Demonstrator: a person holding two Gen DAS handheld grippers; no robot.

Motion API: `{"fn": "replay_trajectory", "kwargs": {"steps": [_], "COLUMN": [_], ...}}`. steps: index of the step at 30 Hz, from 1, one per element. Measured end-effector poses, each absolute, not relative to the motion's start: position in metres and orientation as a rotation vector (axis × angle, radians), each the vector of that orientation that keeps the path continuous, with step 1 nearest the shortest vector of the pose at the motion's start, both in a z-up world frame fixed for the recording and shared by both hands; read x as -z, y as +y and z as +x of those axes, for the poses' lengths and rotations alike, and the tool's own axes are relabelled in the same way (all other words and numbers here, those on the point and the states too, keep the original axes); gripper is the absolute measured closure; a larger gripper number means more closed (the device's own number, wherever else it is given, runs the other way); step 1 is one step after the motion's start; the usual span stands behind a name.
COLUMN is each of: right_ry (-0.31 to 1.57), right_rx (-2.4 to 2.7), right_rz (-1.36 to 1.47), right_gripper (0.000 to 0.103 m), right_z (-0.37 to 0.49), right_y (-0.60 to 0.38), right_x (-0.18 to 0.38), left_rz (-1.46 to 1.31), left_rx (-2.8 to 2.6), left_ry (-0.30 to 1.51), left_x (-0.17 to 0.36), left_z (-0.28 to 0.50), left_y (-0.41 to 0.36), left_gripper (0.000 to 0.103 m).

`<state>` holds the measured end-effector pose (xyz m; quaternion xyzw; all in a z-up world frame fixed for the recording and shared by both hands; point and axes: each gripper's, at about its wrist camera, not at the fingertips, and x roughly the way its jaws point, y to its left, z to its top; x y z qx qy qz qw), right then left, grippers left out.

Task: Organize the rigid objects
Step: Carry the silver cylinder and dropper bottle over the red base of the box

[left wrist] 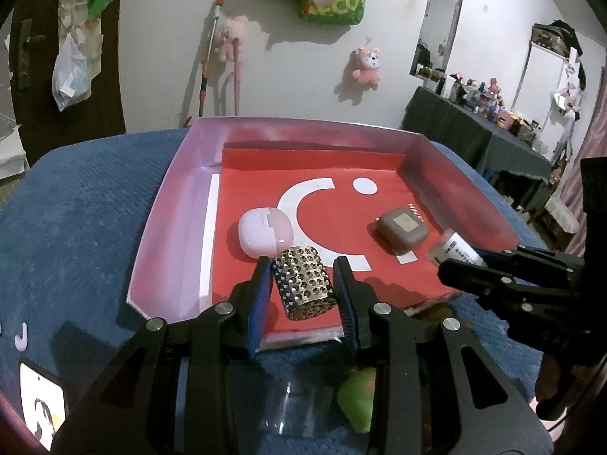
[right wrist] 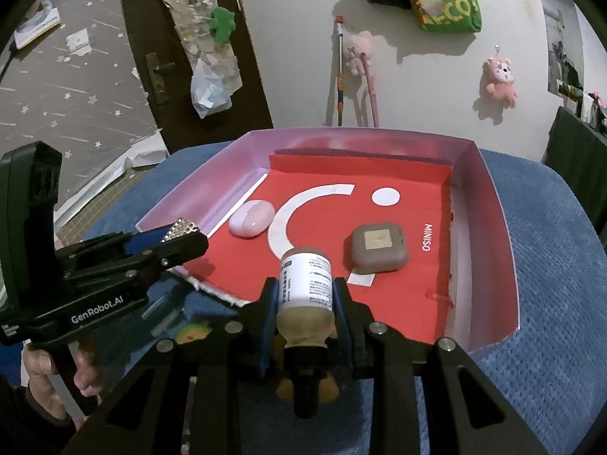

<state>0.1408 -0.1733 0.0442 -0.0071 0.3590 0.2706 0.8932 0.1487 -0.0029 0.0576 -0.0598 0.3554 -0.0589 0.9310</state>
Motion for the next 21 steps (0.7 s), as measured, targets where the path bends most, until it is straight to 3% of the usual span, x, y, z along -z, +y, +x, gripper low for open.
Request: {"fn": "replay_trajectory", "kwargs": {"steps": [21], "right_ry": [0.913], "right_rx": [-0.540], "right_rz": [-0.042], "right_gripper": [0.073], "right_z": [0.197], "right_y": [-0.158], "right_x": [-0.025], "left_rz": [-0.109], "left_rx": [0.126], "left_ry": [0.913], "left_x": [-0.026], "left_z": [0.205], "left_y": [0.002], "left_gripper": [0.072]}}
